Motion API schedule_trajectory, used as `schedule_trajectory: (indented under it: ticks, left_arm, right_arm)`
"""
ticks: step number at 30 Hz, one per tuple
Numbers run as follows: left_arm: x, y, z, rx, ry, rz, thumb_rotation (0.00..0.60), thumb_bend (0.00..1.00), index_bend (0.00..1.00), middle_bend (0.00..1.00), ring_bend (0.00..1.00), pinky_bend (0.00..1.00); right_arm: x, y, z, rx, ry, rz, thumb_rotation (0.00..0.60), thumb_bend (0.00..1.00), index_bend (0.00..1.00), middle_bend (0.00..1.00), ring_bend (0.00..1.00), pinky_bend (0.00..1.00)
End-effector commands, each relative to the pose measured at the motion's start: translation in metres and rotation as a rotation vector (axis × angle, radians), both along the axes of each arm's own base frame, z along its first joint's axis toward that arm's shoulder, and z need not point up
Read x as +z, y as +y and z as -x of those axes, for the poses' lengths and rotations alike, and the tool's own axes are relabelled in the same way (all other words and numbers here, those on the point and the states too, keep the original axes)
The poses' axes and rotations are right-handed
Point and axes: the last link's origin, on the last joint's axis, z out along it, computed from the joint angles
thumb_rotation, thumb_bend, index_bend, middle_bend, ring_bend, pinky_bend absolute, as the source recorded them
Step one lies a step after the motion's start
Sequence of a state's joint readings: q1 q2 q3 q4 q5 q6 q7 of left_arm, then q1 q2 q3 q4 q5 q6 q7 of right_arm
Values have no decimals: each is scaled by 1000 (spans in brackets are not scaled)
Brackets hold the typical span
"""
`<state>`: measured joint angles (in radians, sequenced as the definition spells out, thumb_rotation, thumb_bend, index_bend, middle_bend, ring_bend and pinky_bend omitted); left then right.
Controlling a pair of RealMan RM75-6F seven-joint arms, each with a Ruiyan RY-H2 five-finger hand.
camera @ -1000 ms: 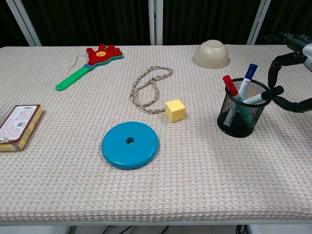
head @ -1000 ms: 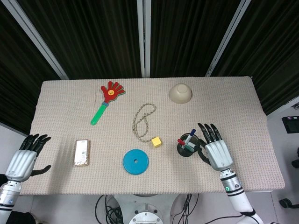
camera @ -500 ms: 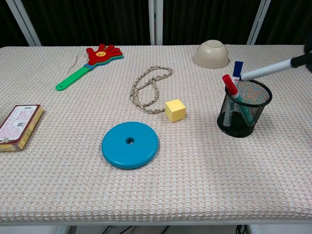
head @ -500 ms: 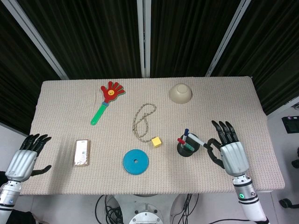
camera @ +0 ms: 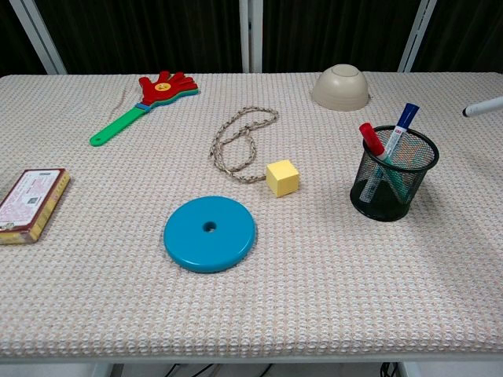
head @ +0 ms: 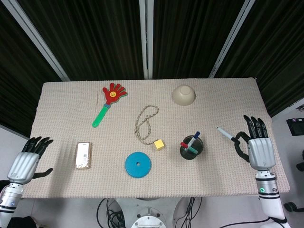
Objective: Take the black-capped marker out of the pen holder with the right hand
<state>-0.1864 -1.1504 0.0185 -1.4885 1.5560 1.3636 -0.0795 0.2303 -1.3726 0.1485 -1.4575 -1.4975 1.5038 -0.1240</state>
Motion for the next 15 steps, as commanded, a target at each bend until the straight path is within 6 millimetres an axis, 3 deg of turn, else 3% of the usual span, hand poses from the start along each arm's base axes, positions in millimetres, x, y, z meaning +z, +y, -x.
schedule_trajectory:
  ticks: [1, 4, 6, 9, 11, 15]
  left_arm:
    - [0, 1, 1, 1, 7, -3, 600, 159, 131, 69, 16, 46]
    - [0, 1, 1, 5, 15, -9, 600, 160, 131, 69, 16, 46]
    - [0, 1, 1, 6, 12, -9, 600, 159, 131, 69, 16, 46]
    - [0, 0, 1, 3, 13, -9, 600, 159, 131, 69, 16, 46]
    - [0, 0, 1, 1, 12, -9, 600, 159, 131, 69, 16, 46]
    - [0, -1, 0, -1, 11, -10, 600, 159, 131, 69, 16, 46]
  right_arm:
    - [-20, -9, 15, -28, 15, -58, 600, 306, 678, 70, 0, 0]
    - [-27, -8, 20, -33, 32, -90, 600, 281, 622, 60, 0, 0]
    - [-28, -6, 23, -42, 46, -111, 600, 250, 501, 43, 0, 0]
    - [-26, 0, 27, -80, 66, -154, 600, 193, 142, 3, 0, 0]
    - [-21, 5, 27, -99, 75, -182, 600, 148, 14, 0, 0, 0]
    - [-13, 20, 28, -131, 72, -235, 600, 50, 0, 0, 0, 0]
